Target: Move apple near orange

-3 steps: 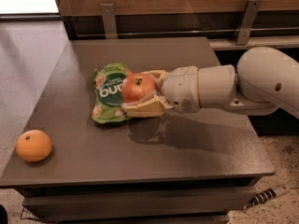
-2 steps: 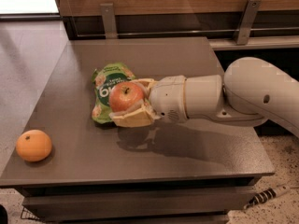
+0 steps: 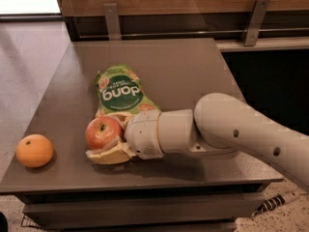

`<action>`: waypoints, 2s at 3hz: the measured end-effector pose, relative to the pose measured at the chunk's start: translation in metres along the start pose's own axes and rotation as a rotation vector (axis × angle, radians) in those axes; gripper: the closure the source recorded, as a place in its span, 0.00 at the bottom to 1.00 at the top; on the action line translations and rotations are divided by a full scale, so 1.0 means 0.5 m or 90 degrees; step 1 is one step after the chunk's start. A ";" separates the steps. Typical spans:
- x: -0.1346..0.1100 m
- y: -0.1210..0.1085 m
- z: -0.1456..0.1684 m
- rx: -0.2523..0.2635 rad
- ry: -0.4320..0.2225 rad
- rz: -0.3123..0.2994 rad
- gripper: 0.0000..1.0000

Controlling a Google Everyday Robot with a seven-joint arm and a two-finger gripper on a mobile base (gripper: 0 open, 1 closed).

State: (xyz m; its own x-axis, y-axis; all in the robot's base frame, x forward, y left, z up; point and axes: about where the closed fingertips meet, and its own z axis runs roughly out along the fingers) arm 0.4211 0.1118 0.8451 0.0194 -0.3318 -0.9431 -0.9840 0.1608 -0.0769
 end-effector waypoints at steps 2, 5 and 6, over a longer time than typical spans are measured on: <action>0.025 0.037 0.047 -0.041 0.007 -0.018 0.83; 0.018 0.046 0.055 -0.047 0.010 -0.025 0.00; 0.018 0.047 0.055 -0.048 0.010 -0.025 0.00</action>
Offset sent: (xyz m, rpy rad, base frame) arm -0.0100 0.0151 -0.0172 -0.0131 -0.0015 0.0510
